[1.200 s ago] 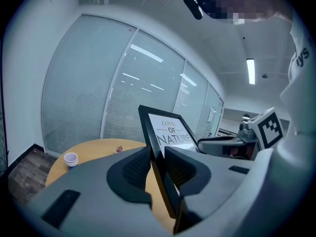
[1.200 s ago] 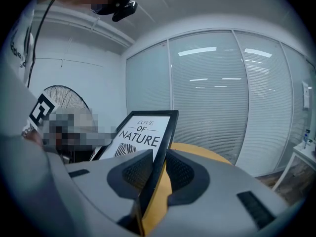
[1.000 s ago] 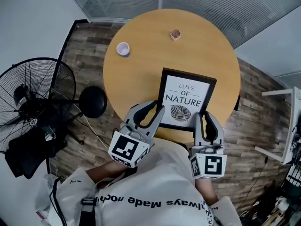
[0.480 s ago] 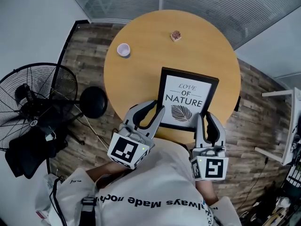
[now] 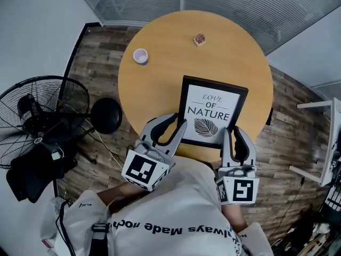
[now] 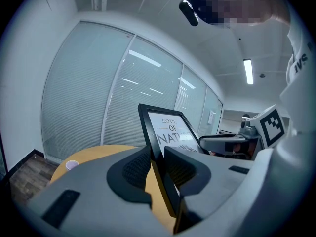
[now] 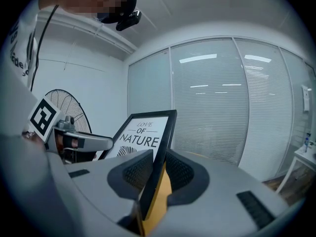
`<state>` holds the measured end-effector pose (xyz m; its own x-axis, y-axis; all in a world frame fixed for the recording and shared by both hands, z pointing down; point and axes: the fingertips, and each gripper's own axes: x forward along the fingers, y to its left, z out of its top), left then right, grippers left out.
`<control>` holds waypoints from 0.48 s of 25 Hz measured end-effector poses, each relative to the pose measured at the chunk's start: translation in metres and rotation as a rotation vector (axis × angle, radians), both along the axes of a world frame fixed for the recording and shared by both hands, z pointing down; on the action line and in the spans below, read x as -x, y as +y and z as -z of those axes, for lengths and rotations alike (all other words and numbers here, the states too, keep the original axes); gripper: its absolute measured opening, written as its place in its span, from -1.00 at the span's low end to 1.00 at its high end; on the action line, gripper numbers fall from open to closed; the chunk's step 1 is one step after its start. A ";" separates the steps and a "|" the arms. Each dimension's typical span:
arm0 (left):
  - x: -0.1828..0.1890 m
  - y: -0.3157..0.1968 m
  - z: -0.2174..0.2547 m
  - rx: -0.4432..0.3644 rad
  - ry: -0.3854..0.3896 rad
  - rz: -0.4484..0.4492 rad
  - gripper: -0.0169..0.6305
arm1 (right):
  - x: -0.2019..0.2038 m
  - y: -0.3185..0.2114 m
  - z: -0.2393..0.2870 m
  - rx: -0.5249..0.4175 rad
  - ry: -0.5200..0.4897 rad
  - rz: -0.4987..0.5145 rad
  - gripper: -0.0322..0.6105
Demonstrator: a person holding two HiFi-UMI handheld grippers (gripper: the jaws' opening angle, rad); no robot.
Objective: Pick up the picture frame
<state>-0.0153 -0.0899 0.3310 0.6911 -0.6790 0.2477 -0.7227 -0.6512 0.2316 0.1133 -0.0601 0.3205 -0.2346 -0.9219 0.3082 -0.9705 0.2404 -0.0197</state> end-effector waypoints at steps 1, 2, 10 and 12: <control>0.000 0.000 0.000 0.002 -0.001 0.000 -0.64 | 0.000 0.000 0.000 0.001 0.000 0.000 -0.60; 0.000 0.000 -0.001 0.004 -0.003 0.000 -0.64 | 0.000 0.000 0.000 0.002 0.000 0.000 -0.60; 0.001 0.000 0.000 0.008 0.000 0.002 -0.64 | 0.001 -0.001 0.001 0.000 -0.002 0.003 -0.60; 0.002 0.000 0.000 0.008 0.000 0.001 -0.64 | 0.002 0.000 0.001 0.000 -0.001 0.002 -0.60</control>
<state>-0.0178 -0.0899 0.3306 0.6902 -0.6780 0.2530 -0.7236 -0.6482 0.2370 0.1108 -0.0605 0.3195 -0.2372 -0.9214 0.3077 -0.9699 0.2428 -0.0204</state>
